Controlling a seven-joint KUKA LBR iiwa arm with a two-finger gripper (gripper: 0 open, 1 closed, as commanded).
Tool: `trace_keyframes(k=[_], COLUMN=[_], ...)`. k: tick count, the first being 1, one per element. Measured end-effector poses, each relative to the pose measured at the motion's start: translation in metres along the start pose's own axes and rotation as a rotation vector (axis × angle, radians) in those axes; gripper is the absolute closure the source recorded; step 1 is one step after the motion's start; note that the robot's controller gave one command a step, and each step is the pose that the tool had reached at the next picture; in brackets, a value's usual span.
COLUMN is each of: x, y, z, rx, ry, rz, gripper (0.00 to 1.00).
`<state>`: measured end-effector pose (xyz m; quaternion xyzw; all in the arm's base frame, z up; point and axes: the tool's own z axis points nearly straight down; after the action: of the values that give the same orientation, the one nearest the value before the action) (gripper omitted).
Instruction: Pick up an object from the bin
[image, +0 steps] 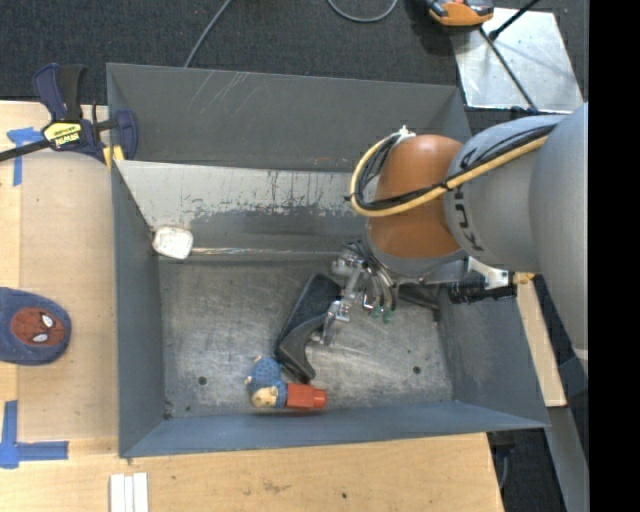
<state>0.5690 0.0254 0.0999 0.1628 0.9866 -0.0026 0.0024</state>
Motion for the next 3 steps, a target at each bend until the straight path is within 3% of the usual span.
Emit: trace_keyframes(k=[1,2,3], x=[0.000,-0.002,-0.004], y=[0.000,0.025,0.028], z=[0.003,-0.010,0.002], rx=[0.001,-0.003,-0.004], ry=[0.007,0.003,0.008], rz=[0.025,-0.092,-0.198], gripper=[0.00,0.00,0.00])
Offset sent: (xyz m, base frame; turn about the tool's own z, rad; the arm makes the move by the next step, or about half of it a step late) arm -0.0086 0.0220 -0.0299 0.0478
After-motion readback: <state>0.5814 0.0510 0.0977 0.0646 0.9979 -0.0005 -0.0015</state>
